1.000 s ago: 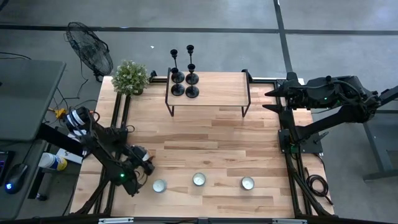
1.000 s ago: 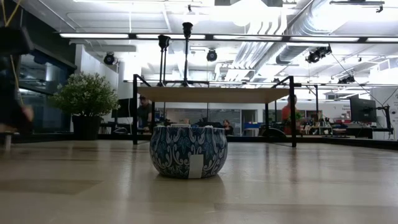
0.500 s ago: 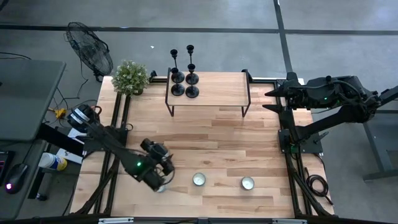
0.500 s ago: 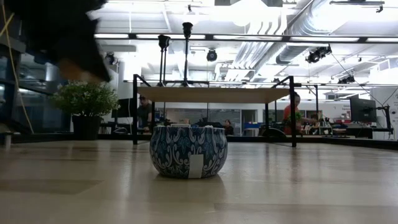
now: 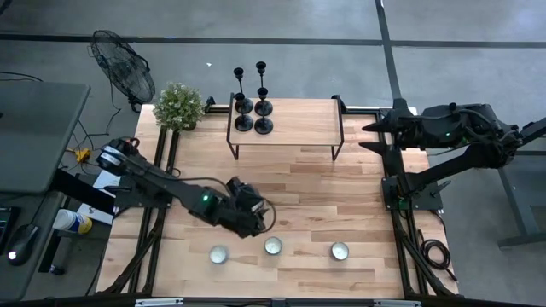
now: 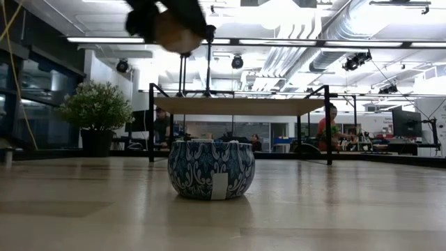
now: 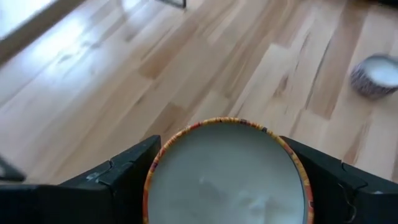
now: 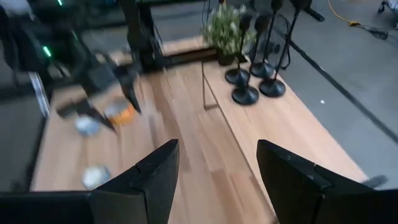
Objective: Pick & Place candle stick holders
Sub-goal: Put the orange scented candle on the shelf
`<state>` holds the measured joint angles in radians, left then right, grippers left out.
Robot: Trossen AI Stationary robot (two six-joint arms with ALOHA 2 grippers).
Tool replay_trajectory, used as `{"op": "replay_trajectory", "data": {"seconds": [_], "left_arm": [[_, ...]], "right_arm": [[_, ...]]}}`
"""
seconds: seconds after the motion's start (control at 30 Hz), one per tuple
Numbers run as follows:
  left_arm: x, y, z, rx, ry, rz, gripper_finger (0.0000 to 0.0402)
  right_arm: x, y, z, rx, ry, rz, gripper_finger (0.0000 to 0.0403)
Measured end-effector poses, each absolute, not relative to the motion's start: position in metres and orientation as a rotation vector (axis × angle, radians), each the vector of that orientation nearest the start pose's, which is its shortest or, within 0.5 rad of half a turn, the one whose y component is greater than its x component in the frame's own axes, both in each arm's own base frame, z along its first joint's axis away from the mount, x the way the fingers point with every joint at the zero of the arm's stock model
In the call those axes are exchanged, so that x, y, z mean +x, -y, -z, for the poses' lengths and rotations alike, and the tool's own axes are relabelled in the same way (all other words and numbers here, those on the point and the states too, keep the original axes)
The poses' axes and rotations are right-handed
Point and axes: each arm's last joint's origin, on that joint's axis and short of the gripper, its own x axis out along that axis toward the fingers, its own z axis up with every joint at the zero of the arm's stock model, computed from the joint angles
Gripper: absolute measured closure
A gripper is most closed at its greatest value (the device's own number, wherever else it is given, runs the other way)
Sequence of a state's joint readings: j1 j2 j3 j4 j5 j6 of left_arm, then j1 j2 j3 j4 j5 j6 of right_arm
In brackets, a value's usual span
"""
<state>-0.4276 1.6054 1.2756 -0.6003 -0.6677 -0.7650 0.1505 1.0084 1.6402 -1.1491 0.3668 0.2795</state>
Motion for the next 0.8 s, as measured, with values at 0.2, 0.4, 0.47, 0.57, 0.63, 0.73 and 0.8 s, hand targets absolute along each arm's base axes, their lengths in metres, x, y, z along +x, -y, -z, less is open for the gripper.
{"op": "replay_trajectory", "data": {"seconds": [0.2, 0.4, 0.47, 0.57, 0.63, 0.73, 0.8], "left_arm": [[0.326, 0.108, -0.287, -0.220, -0.618, -0.450, 0.0099], [0.335, 0.096, -0.302, -0.195, -0.591, -0.425, 0.0099], [0.337, 0.093, -0.307, -0.185, -0.582, -0.425, 0.0099], [0.338, 0.089, -0.309, -0.173, -0.581, -0.428, 0.0099], [0.338, 0.090, -0.309, -0.164, -0.584, -0.422, 0.0099], [0.337, 0.091, -0.309, -0.158, -0.588, -0.417, 0.0099], [0.337, 0.090, -0.308, -0.156, -0.591, -0.418, 0.0099]], "right_arm": [[0.133, -0.009, -0.485, 0.185, -0.322, 0.284, 0.0195], [0.164, -0.011, -0.473, 0.209, -0.390, 0.396, 0.0194], [0.180, -0.014, -0.465, 0.212, -0.437, 0.415, 0.0194], [0.202, -0.017, -0.455, 0.196, -0.495, 0.421, 0.0194], [0.211, -0.019, -0.449, 0.216, -0.515, 0.432, 0.0194], [0.227, -0.022, -0.440, 0.230, -0.566, 0.412, 0.0194], [0.240, -0.026, -0.430, 0.182, -0.634, 0.370, 0.0194]]}}
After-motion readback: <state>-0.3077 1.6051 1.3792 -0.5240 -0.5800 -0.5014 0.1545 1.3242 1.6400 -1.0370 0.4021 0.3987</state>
